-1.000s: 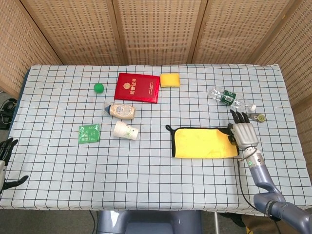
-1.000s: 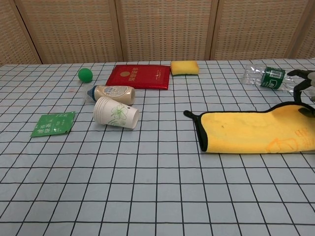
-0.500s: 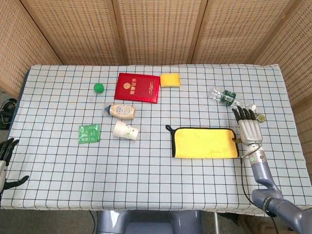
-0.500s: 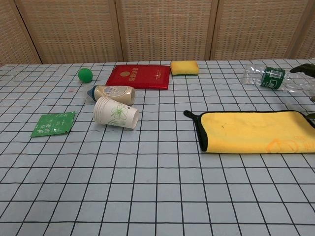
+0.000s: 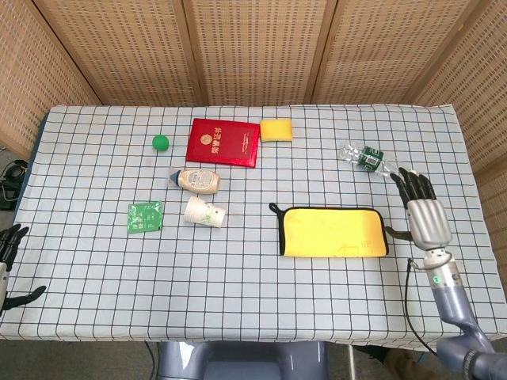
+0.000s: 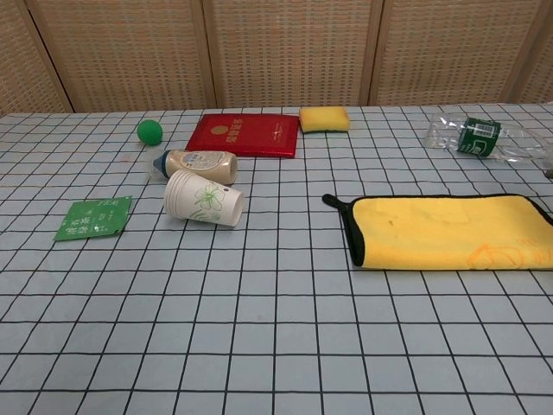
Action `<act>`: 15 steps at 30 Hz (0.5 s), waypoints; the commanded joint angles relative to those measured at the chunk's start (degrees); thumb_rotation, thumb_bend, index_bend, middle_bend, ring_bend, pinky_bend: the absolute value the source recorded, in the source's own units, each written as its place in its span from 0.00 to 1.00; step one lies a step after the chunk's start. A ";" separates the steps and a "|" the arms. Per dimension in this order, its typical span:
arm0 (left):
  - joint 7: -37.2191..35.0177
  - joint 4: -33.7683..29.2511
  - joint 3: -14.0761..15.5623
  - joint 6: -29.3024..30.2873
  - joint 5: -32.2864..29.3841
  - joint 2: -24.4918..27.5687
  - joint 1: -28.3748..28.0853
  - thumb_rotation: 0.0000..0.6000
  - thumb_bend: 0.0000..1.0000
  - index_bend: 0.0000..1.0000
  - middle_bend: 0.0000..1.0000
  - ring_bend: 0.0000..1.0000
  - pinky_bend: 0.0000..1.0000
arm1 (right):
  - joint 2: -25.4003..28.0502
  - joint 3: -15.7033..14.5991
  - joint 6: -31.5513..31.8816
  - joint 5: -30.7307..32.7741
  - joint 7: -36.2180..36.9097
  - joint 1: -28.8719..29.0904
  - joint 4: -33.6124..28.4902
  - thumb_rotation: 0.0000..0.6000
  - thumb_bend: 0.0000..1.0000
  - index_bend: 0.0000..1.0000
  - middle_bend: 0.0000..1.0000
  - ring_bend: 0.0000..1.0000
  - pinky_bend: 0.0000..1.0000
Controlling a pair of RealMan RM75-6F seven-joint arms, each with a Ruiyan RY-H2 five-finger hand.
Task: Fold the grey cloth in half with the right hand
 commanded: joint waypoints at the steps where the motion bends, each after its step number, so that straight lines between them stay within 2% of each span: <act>1: -0.67 0.16 0.19 0.30 0.41 0.23 0.24 1.00 0.00 0.00 0.00 0.00 0.00 | 6.80 -3.66 6.71 -5.15 -1.13 -5.42 -8.77 1.00 0.00 0.00 0.00 0.00 0.00; 7: -2.50 0.50 0.39 1.63 1.51 0.92 0.91 1.00 0.00 0.00 0.00 0.00 0.00 | 9.69 -6.95 11.73 -8.07 -3.96 -10.19 -14.98 1.00 0.00 0.00 0.00 0.00 0.00; 15: -3.72 0.40 0.62 3.39 2.67 1.56 1.82 1.00 0.00 0.00 0.00 0.00 0.00 | 8.52 -8.82 15.40 -10.04 -5.96 -13.78 -13.76 1.00 0.00 0.00 0.00 0.00 0.00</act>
